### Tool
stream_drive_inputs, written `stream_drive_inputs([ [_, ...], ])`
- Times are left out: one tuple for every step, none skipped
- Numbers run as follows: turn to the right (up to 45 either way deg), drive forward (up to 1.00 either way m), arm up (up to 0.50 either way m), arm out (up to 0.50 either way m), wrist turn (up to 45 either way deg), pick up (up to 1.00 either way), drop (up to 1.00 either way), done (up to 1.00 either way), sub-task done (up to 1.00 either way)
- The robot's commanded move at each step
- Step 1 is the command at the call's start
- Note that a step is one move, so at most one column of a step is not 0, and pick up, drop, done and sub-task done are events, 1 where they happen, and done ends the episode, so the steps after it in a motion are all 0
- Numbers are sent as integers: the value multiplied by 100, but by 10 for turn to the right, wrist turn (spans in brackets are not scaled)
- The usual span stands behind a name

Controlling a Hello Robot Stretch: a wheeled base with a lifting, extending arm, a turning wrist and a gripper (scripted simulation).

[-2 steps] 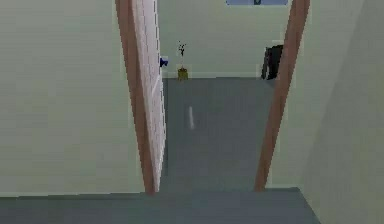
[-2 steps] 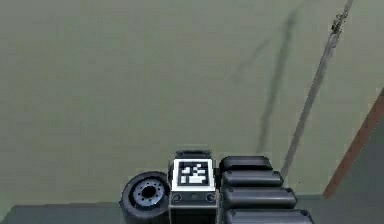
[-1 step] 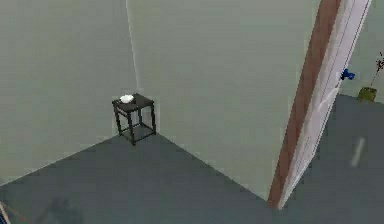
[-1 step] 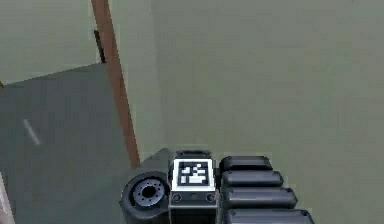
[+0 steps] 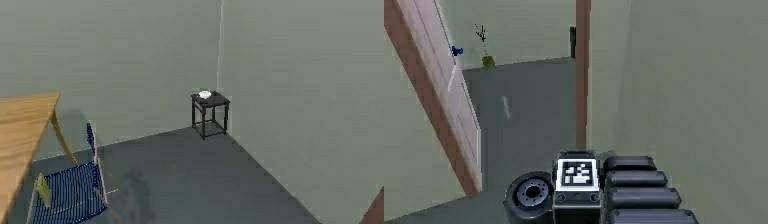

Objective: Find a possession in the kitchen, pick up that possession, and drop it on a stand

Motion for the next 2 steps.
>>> stream_drive_inputs([
  [0,85,0,0,0,0,0,0,0],
  [-60,0,0,0,0,0,0,0,0],
])
